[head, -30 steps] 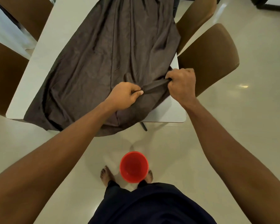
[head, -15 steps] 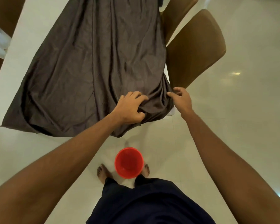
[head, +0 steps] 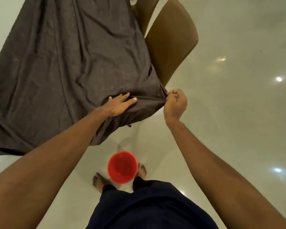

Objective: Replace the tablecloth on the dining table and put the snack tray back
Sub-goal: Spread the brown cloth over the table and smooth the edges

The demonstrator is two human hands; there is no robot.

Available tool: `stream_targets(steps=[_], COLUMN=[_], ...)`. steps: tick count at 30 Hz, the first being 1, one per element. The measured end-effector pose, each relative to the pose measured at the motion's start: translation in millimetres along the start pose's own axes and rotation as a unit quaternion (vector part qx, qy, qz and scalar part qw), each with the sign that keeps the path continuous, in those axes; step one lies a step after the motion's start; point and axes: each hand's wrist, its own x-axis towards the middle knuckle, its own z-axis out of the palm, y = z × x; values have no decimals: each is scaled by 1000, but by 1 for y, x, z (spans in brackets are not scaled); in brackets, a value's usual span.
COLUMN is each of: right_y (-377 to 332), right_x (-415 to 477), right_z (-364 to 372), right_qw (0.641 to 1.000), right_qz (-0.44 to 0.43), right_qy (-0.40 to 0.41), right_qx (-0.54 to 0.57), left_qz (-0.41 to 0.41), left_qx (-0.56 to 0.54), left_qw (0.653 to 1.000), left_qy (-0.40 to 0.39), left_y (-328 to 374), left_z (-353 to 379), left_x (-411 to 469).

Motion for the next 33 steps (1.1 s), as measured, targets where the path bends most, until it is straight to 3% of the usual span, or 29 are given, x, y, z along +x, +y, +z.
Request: stream_targets(steps=[2,4,6,8,10,13,18,24,26,30,33], right_y=[19,42,60,74,78,62,32,40,42,55,82], right_x=[-20,-30,-25,-14,-8,1,16,19,19,10,2], right_z=[-13,-18,-19,-16,-13,3,35,28,19,-16,-52], right_qw=[998,992,975,916,881,887,912,933,932,983,970], right_qz=[-27,6,159,343,396,352,305,313,322,162,152], right_qy=[-55,-124,-154,-180,-223,-265,-232,-57,-50,-76,-13], right_qx=[9,-7,25,104,130,138,143,166,161,-49,-187], left_qz=[-18,-28,-31,-30,-34,-41,-50,-40,-39,-30,-21], left_qx=[52,74,67,60,39,17,28,24,21,4,12], left_qw=[998,997,997,998,998,999,998,999,999,999,999], left_qy=[-13,-17,-16,-16,-20,-22,-27,-16,-16,-22,-30], left_y=[5,7,4,4,5,4,4,5,4,-7,-19], left_z=[3,5,7,5,4,2,3,3,4,2,4], left_x=[4,7,7,8,6,7,11,10,9,8,10])
